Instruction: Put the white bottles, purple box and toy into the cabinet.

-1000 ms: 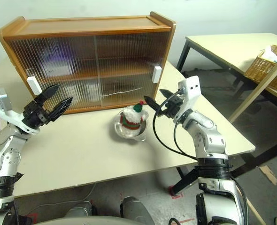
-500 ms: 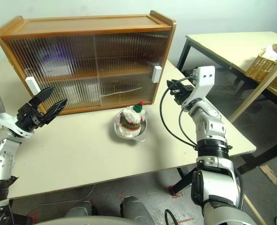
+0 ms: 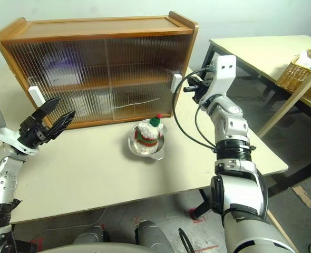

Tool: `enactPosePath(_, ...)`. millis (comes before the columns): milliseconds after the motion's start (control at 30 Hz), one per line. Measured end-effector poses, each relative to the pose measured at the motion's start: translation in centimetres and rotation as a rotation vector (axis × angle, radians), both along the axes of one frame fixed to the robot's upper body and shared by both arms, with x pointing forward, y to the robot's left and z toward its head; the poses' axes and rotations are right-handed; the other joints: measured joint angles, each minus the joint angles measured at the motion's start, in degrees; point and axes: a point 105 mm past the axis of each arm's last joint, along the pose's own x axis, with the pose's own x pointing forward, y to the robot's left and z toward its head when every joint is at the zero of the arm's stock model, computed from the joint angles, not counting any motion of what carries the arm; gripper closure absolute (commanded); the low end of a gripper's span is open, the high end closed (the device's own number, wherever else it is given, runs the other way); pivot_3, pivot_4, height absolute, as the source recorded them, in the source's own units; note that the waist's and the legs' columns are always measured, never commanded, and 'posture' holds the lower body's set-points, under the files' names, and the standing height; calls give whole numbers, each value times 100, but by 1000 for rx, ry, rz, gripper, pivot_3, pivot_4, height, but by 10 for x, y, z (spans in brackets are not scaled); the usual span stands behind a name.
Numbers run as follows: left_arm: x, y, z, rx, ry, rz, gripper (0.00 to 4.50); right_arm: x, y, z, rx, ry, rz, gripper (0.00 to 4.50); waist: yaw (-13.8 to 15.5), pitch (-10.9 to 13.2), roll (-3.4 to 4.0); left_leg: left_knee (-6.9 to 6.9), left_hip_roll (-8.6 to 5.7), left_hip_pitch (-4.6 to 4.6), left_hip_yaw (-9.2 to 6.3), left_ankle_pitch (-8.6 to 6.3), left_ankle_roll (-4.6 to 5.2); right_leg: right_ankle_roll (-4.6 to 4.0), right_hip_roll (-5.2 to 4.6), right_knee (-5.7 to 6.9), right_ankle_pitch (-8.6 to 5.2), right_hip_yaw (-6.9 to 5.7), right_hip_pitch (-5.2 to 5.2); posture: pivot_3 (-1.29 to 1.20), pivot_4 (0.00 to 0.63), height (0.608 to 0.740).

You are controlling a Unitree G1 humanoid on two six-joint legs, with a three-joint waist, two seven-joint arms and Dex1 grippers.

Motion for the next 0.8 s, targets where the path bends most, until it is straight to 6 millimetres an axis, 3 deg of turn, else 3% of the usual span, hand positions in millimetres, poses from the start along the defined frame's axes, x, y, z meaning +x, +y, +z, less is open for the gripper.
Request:
enactPosePath(467,1,0,0,-5,-6,13,0,3,19,-3,-31,92,10,4479,17,0,1,-3,4,-17,2,9,15,-9,3,2,-2,-1,-22,-102,0,740)
enactPosePath(800,0,-1,0,-10,-14,14,0,1,64,0,-8,106,115,4479,19,-1,3,-7,11,-18,4,11,19,-12,9,6,-2,-2,-30,-97,0,740)
